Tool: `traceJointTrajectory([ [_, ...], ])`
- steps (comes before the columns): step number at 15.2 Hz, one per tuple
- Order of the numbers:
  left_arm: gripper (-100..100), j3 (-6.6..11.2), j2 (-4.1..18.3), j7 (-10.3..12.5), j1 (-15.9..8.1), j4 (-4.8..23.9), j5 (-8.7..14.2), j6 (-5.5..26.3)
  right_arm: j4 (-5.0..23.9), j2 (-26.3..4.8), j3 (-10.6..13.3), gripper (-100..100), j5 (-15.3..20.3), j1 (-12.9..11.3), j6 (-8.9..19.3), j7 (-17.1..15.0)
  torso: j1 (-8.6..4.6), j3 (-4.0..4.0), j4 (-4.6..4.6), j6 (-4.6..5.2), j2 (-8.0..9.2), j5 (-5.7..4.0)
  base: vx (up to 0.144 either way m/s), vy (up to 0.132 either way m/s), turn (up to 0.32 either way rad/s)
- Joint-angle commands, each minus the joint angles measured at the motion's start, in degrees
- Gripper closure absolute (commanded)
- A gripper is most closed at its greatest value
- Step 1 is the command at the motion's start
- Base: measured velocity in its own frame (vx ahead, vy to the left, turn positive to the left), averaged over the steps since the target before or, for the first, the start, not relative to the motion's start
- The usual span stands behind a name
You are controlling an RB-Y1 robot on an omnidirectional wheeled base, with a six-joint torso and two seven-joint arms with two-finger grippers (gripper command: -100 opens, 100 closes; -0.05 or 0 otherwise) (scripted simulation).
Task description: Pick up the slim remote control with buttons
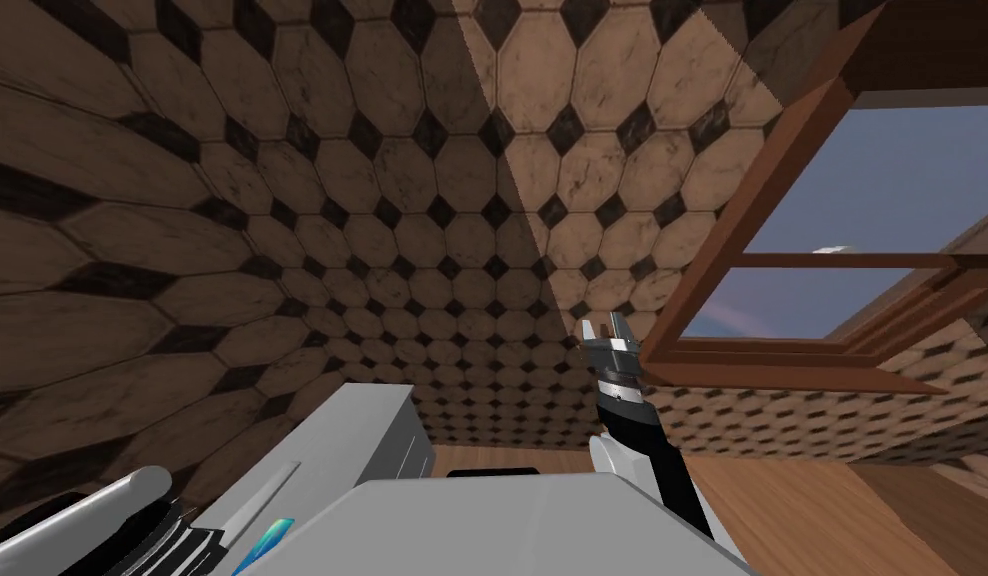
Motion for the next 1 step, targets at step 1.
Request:
traceJointTrajectory([
  [1,100,0.00,0.00,0.00,0.00,0.00,0.00,0.00,0.00,0.00,0.00,0,0.00,0.00,0.00,0.00,0.00,0.00,0.00,0.00,0.00,0.00,0.018,-0.008,0.053],
])
